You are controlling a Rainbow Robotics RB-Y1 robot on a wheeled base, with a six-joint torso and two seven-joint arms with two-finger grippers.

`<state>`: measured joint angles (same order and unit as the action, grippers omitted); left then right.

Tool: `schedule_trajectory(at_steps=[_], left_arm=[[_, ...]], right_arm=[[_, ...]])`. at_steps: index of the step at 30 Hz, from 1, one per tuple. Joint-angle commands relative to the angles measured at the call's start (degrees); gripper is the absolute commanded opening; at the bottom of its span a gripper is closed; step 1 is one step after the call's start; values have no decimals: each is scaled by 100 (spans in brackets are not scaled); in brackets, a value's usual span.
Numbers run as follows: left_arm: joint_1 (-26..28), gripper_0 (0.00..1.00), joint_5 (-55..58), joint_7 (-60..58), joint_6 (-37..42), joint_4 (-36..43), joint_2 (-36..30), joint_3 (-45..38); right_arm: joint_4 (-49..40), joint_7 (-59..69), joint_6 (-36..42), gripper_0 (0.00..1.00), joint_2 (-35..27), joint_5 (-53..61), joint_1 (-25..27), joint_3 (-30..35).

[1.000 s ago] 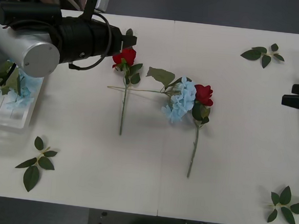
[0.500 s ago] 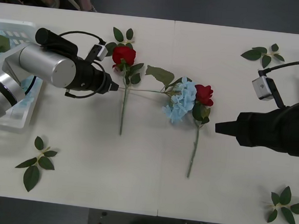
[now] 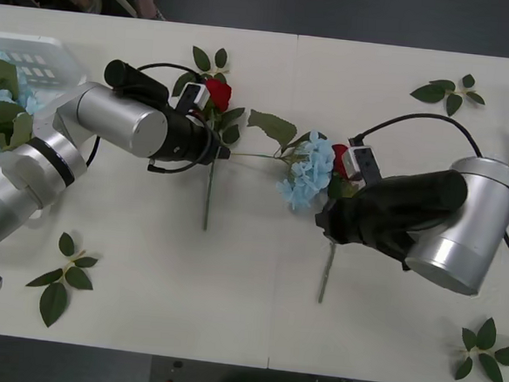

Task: Put the red flowers into the right box and the blue flowers into the left box

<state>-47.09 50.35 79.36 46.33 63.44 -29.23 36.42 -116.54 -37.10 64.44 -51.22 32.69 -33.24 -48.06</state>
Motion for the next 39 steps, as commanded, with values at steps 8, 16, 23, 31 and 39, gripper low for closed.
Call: schedule_trajectory(at_steps=[8, 16, 23, 31, 39], left_arm=[[-283, 19, -201, -25, -730, -368, 260, 6], [-274, 9, -377, -17, -810, -368, 252, 208], [-274, 0, -483, 1, -818, -376, 252, 217], [-274, 0, -421, -17, -1214, 160, -47, 23], [60, 0, 361, 1, -880, 2867, -531, -1110]], right_arm=[[1643, 71, -11, 71, 1035, -308, -569, 95], [2575, 1, -134, 71, 1386, -378, -912, -72], [3102, -96, -318, 71, 1492, -501, -1097, -309], [3436, -193, -626, 71, 1536, -668, -1114, -450], [3524, -333, -652, 13, 1553, -703, -1114, -459]])
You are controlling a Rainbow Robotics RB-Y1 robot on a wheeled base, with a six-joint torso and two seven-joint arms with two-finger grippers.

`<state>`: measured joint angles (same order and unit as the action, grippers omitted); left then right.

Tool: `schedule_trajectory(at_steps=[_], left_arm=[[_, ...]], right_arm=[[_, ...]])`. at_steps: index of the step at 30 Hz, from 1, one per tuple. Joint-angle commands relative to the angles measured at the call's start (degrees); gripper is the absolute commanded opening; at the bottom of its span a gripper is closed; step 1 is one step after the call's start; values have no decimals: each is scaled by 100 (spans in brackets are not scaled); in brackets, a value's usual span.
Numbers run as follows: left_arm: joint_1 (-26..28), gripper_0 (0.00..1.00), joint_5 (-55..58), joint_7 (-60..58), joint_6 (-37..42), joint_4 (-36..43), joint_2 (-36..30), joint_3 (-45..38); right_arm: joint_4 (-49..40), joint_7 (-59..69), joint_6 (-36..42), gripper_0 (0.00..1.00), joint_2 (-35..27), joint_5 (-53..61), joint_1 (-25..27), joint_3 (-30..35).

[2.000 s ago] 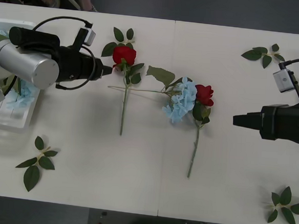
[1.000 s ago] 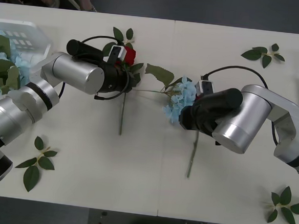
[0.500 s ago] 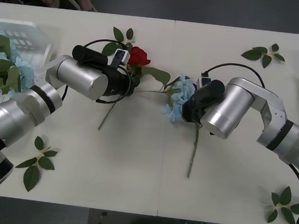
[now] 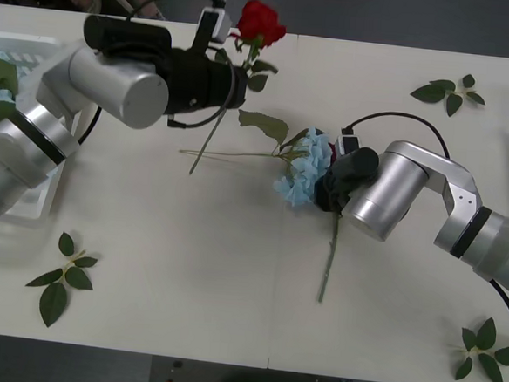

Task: Put the red flowers into the right box and the blue flowers into the left box

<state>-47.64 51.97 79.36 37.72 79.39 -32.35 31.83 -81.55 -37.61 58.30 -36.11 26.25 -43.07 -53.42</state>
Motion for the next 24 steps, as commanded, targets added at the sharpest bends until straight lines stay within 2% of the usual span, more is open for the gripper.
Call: schedule_trajectory(at_steps=[1, 5, 8, 14, 18, 24], left_arm=[[264, 0, 208, 18, -10, 1676, -219, -819], [607, 0, 235, 27, -221, 2652, 185, -1074], [589, 0, 165, 62, -326, 2889, 633, -1056], [247, 0, -363, 132, -353, 2757, 1459, -687], [255, 0, -574, 150, -528, 2670, 1626, -591], [247, 0, -512, 115, -801, 2661, 1749, -529]], right_arm=[[26, -299, -38, 0, 42, -68, -132, 77], [26, -343, -47, 0, 42, -129, -132, 77], [26, -361, -82, 0, 7, -138, -140, 86], [26, -475, -100, 0, -265, -200, -237, 270], [-10, -809, -82, 0, -643, -15, -307, 543], [-18, -2092, -47, 0, -1610, 829, -395, 1193]])
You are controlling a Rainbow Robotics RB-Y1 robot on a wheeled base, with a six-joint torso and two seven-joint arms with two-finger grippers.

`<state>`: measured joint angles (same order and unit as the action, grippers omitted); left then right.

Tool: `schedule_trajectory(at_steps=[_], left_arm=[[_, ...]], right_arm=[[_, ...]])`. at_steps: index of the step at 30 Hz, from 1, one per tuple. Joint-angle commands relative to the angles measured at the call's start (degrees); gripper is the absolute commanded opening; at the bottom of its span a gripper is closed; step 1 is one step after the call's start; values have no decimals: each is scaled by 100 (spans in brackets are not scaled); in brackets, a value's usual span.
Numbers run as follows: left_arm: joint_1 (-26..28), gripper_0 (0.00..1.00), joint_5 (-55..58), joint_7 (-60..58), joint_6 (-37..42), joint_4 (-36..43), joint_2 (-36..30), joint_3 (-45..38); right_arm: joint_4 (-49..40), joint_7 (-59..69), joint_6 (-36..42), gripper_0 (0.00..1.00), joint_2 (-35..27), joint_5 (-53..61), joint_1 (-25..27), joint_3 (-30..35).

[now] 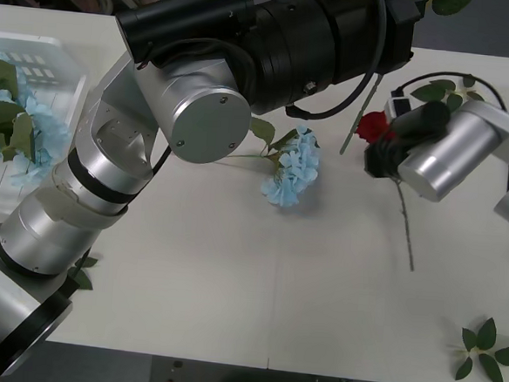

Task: Put the red flowers into the right box and the blue flowers into the left box

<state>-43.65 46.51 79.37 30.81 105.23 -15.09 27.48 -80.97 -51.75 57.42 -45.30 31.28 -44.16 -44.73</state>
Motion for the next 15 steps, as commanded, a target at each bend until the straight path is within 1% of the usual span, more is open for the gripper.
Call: schedule_trajectory(at_steps=[1, 4, 7, 10, 13, 15], left_arm=[[-144, 0, 43, 105, -119, 68, 32, -93], [-144, 0, 51, 87, -119, 68, 41, -85], [-127, 0, 25, 61, -119, 59, 41, -85], [-135, 0, 16, 43, -216, 24, 32, -85], [-135, 0, 51, 34, -313, -2, 32, -85], [-135, 0, 51, 34, -313, -2, 32, -85]], right_arm=[[-77, -951, 33, 0, -937, 502, -304, 404], [-60, -1549, 33, 0, -1552, 765, -313, 492], [125, -1988, 33, 0, -2009, 774, -321, 544], [503, -2111, 15, 0, -2273, 862, -313, 580], [1136, -2199, -240, 0, -2414, 880, -313, 588], [1136, -2199, -240, 0, -2414, 880, -313, 588]])
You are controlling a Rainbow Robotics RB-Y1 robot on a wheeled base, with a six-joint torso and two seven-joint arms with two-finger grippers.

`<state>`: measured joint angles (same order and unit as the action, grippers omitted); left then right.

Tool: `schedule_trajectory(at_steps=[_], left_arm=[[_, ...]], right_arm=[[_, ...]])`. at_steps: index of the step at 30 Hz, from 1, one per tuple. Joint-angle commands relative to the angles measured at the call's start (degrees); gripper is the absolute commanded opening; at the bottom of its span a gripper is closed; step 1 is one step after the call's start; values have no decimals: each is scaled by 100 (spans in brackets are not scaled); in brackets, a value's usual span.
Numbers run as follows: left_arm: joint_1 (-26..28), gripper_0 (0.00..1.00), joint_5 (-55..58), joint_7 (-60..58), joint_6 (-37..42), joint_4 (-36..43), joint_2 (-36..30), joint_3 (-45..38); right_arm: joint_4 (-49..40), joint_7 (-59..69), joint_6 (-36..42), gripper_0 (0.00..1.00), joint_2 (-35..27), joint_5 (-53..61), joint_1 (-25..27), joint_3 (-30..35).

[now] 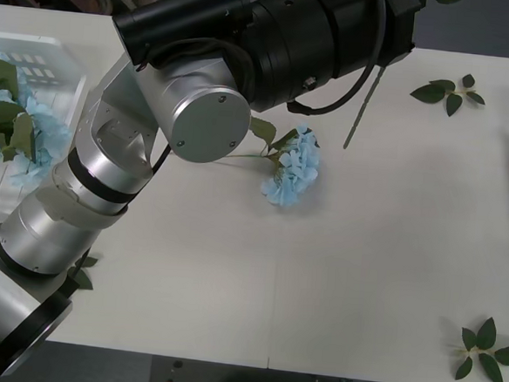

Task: Put the red flowers into the right box and the blue flowers into the left box

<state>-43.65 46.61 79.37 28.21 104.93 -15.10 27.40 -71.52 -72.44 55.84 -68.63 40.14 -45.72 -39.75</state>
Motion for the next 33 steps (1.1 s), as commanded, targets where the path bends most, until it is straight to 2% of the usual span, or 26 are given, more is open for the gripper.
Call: schedule_trajectory(at_steps=[1, 6, 13, 19, 20, 21, 23, 27, 31, 33], left_arm=[[-135, 0, 41, 34, -53, 28, 33, -77], [-135, 0, 41, 34, -53, 28, 33, -77], [-135, 0, 41, 34, -53, 28, 33, -77], [-135, 0, 41, 34, -53, 28, 33, -77], [-135, 0, 41, 34, -53, 28, 33, -77], [-135, 0, 41, 34, -53, 28, 33, -77], [-135, 0, 41, 34, -53, 28, 33, -77], [-135, 0, 41, 34, -53, 28, 33, -77], [-135, 0, 41, 34, -53, 28, 33, -77], [-135, 0, 41, 34, -53, 28, 33, -77]], right_arm=[[692, -262, -363, 0, -141, -15, -147, 82], [1668, -683, -960, 0, -115, -32, -147, 82], [3056, -771, -2068, 0, 324, -524, -147, 82], [3557, -754, -2525, 0, 509, -665, -147, 82], [3566, -754, -2534, 3, 518, -656, -138, 82], [3566, -780, -2578, 22, 518, -612, -112, 82], [3557, -789, -2666, 44, 518, -472, -68, 90], [3452, -824, -2745, 62, 509, -331, -7, 82], [3206, -921, -2736, 68, 456, 73, 55, 82], [2749, -991, -2622, 70, 298, 478, 187, 90]])
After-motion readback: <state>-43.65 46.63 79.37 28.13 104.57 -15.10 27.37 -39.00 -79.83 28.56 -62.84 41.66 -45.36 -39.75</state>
